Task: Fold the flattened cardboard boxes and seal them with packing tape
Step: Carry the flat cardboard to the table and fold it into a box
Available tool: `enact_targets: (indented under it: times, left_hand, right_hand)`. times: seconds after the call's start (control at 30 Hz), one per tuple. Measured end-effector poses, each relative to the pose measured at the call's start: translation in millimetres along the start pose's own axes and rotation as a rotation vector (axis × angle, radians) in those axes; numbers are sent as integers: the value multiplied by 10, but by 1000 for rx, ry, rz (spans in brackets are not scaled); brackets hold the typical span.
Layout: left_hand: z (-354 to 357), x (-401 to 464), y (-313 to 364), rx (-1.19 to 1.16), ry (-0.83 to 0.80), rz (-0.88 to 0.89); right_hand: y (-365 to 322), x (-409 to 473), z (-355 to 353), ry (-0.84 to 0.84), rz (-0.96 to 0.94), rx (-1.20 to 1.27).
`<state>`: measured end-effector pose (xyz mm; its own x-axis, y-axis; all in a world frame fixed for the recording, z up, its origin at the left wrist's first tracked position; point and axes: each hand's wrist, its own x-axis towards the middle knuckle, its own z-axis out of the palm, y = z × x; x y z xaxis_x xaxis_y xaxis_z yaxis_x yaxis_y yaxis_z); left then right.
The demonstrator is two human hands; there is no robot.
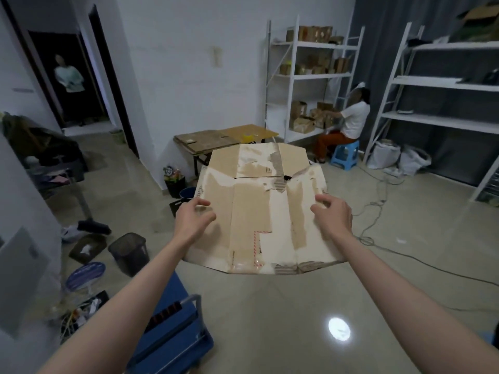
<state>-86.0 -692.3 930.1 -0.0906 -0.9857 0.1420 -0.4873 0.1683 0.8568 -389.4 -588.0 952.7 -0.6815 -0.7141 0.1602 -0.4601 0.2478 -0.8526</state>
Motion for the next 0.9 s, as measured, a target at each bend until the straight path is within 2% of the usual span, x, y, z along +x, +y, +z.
enact_targets:
  times: [0.3, 0.7, 0.9]
  left_hand:
    - [341, 1207, -15, -4, 11, -2]
    - [1256, 3606, 38, 33, 125, 37]
    - [1303, 4396, -170, 64, 229, 14]
  right_hand:
    - [-127, 1102, 532, 26, 17, 3]
    - [-113, 3683, 1652, -14, -50, 11]
    - [-266, 4510, 2396, -74, -82, 12]
